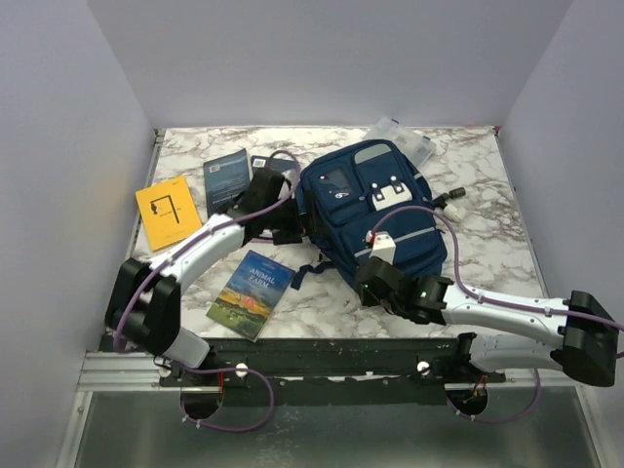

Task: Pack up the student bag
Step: Unzip the student bag at the center of the board.

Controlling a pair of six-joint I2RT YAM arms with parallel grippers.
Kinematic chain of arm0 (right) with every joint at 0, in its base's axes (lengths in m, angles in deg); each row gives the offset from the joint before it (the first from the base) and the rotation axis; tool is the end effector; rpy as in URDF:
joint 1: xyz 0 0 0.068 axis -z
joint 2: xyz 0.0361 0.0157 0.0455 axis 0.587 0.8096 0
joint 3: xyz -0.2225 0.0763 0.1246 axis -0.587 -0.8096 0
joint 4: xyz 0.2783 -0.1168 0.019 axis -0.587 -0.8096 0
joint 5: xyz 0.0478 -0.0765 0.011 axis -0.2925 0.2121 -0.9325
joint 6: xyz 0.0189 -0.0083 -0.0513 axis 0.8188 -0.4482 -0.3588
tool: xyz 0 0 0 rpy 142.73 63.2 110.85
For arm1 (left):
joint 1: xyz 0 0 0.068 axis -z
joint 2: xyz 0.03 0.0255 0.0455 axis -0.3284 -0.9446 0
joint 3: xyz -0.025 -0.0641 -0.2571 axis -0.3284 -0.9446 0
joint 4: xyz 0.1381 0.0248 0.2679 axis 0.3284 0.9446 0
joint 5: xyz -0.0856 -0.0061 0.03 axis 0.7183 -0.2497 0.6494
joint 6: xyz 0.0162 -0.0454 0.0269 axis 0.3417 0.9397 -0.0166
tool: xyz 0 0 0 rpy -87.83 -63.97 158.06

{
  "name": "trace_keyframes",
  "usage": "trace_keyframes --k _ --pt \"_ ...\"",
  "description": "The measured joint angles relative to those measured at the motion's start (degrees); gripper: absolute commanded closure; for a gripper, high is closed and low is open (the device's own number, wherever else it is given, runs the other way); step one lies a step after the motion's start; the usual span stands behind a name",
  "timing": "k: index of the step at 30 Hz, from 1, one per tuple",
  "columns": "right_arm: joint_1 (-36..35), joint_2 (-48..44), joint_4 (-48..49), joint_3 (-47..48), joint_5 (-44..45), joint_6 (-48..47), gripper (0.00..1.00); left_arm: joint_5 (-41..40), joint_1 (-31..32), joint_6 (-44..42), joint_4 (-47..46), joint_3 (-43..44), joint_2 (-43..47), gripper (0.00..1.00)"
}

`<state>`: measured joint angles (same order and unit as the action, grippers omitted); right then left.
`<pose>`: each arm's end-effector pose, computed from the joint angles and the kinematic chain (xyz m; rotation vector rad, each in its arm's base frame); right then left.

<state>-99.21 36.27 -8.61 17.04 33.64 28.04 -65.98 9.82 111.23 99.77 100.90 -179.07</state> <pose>0.1351 0.2304 0.1870 -0.2163 2.3267 0.3573 0.3247 -0.1964 0.2258 0.0500 2.5581 -0.9653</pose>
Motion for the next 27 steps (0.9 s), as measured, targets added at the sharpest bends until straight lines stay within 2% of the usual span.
trace_keyframes --k 3,6,9,11,12,13,14,16,21,22,27 --pt "0.00 1.40 2.25 0.00 -1.09 -1.53 0.99 1.46 0.48 10.36 -7.98 -11.87 9.55 0.09" --pt "0.00 2.58 2.78 0.00 -2.03 -2.10 0.99 2.23 2.14 19.32 -14.73 -20.55 12.57 0.10" --pt "0.00 2.45 3.26 -0.09 -2.64 -2.29 0.99 2.60 5.27 24.85 -18.38 -22.99 10.05 0.24" --pt "0.00 1.97 4.13 -0.55 -3.26 -2.45 0.99 3.21 7.28 28.09 -22.84 -22.47 6.71 0.29" --pt "0.00 1.68 4.09 -0.59 -3.61 -2.58 0.99 3.26 8.09 28.83 -24.68 -22.38 5.49 0.35" --pt "0.00 1.44 4.13 -0.59 -3.85 -3.02 0.99 2.84 9.31 29.83 -27.12 -22.38 4.37 0.45" --pt "0.00 1.29 4.28 -0.59 -4.07 -3.50 0.99 2.19 10.08 30.23 -28.79 -22.38 3.87 0.56" --pt "0.00 1.20 4.61 -0.59 -4.11 -4.17 0.99 0.90 11.13 30.73 -31.52 -22.38 3.58 0.73" --pt "0.00 1.62 4.55 -0.28 -4.02 -4.57 0.99 -0.09 10.93 29.16 -34.47 -22.56 3.54 0.96" --pt "0.00 1.66 4.61 -0.28 -4.02 -4.57 0.99 -0.09 10.60 28.26 -34.51 -22.62 3.56 1.00" --pt "0.00 2.54 4.26 -0.15 -4.02 -2.64 0.99 0.70 6.82 21.14 -32.11 -23.15 5.64 1.00"
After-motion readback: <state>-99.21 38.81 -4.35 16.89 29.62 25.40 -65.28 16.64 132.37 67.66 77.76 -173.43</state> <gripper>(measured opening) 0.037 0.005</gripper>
